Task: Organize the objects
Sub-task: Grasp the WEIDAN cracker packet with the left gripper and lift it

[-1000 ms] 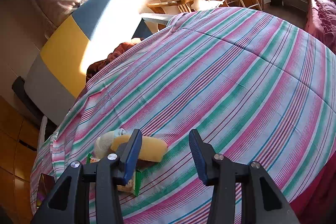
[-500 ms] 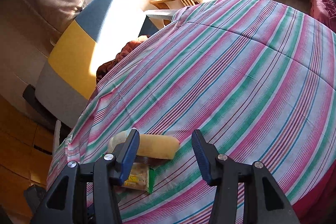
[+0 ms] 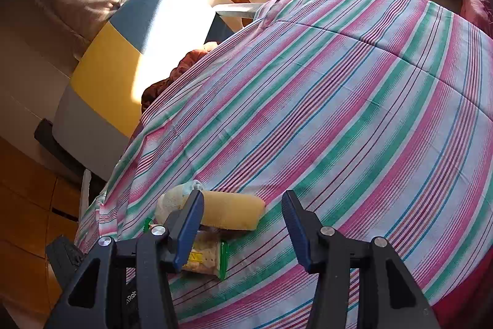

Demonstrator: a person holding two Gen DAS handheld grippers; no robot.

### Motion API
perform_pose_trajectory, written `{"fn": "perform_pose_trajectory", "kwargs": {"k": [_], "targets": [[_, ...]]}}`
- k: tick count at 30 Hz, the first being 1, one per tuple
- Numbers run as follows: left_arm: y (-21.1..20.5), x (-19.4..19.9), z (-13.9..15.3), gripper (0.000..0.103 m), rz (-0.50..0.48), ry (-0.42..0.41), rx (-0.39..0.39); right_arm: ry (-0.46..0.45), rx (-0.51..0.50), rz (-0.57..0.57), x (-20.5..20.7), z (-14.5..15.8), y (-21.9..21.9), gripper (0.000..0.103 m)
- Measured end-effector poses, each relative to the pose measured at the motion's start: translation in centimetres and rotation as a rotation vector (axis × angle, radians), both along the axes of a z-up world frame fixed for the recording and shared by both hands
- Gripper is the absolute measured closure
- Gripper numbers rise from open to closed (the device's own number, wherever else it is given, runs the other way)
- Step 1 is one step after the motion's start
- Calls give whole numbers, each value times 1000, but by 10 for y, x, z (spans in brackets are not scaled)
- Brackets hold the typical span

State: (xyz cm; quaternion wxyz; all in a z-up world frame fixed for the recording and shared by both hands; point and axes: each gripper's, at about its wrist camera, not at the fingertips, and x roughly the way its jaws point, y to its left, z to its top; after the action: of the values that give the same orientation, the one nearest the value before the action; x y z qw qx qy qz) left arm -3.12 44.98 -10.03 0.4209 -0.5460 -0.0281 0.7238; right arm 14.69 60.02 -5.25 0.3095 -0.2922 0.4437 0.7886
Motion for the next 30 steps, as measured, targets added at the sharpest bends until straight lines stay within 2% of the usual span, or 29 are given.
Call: {"fn": "perform_pose_trajectory", "kwargs": {"k": [5,9,12,15,18,19,23,26,30], "targets": [[-38,1,18,83,-74,-48,9,-28,19,13,-3,0,-4,50],[-70,0,24,84,-161,-124,-5,-59,37,22,-6,-1,-6,50],[-88,-7,26,84,-195,-113,-56,-83,54,26,-7,-1,-9,50],[-101,-21,23,78,-156,-119,-94,-107,68,30,-9,-2,-10,50],[-98,-35,21,68,-81,-45,-165,-130,73,35,-11,-4,-11,50],[-98,-41,19,64,-49,-43,-177,-137,73,37,-12,-5,-11,50],[-111,-56,13,44,83,-108,-164,-155,69,38,-12,-8,-10,50],[-128,-52,13,43,177,-125,-201,-150,66,34,-11,-8,-9,50],[-126,-33,12,42,176,-135,-207,-131,65,38,-11,-5,-10,50]]}}
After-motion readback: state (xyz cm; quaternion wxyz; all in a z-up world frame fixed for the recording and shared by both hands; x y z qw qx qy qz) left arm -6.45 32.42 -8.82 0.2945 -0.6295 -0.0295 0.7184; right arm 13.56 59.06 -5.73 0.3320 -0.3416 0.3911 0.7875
